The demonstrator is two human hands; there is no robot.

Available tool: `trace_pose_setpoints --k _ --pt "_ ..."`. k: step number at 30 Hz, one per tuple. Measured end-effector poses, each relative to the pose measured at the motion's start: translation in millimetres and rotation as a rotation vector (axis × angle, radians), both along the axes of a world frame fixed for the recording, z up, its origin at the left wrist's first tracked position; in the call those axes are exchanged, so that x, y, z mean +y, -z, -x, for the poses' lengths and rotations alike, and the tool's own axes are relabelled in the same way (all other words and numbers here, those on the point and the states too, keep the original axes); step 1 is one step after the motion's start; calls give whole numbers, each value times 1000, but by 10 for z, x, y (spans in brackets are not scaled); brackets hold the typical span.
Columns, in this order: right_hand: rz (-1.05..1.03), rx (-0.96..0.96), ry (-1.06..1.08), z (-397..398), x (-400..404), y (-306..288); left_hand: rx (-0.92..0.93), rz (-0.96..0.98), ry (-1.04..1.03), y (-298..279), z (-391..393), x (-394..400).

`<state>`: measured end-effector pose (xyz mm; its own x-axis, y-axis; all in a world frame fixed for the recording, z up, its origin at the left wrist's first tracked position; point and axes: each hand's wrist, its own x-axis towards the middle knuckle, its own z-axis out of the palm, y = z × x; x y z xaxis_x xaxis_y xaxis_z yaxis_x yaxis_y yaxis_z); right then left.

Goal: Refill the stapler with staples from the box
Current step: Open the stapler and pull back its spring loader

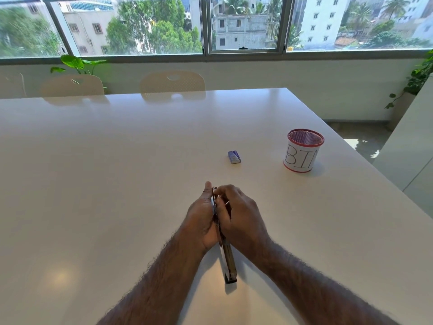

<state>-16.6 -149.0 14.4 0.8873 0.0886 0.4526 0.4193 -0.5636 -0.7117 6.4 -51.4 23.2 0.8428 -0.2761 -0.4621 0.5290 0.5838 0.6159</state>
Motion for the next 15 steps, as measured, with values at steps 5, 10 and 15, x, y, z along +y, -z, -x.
trace_pose_setpoints --k 5,10,15 --pt "-7 -29 -1 70 28 17 3 29 -44 33 -22 12" --pt "-87 -101 17 103 27 -36 43 108 -35 18 -27 39" --pt "-305 -28 84 206 152 2 87 134 -98 -67 -71 81"
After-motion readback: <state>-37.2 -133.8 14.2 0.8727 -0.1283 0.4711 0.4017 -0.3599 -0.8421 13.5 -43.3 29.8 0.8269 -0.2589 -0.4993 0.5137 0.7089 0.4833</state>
